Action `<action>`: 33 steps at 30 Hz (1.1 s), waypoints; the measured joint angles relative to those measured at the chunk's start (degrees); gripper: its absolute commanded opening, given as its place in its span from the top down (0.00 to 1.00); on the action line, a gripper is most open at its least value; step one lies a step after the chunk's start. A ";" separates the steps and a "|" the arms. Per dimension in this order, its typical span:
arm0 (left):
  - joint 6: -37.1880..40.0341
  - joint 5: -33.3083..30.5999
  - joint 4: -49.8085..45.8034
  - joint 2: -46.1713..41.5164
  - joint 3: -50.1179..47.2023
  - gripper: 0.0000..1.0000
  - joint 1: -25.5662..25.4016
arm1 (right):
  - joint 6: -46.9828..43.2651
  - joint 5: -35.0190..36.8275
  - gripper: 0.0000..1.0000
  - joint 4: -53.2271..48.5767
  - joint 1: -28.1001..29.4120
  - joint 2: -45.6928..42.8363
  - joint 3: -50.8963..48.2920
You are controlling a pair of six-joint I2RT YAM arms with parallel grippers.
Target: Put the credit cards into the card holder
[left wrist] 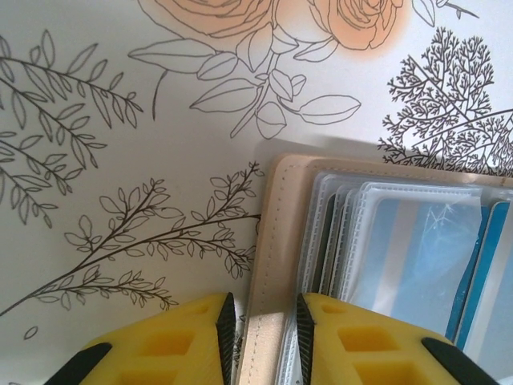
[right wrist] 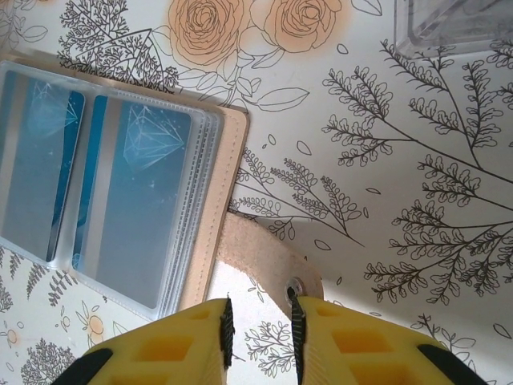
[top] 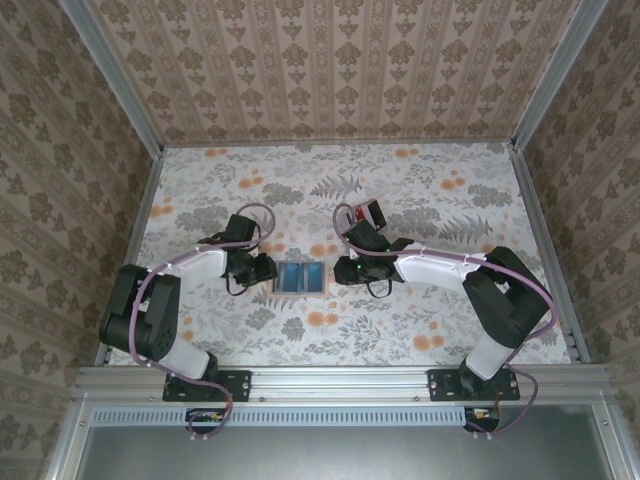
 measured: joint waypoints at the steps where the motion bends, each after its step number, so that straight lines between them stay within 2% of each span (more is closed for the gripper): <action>1: 0.00 0.00 -0.04 0.00 0.00 0.70 0.00 | 0.00 0.17 0.71 -0.02 0.00 0.00 0.00; 18: 0.00 -1.14 -0.24 -0.61 -0.85 0.68 0.00 | 0.07 0.94 0.72 0.02 -1.88 -0.02 -0.20; 29: -0.02 -1.68 -0.07 -1.64 -1.73 0.68 0.00 | 0.48 -1.14 0.95 1.33 -1.40 2.36 -0.22; 33: 0.00 -1.73 -0.13 -1.79 -1.77 0.68 0.00 | 0.46 -1.36 0.98 1.31 -1.33 2.23 -0.22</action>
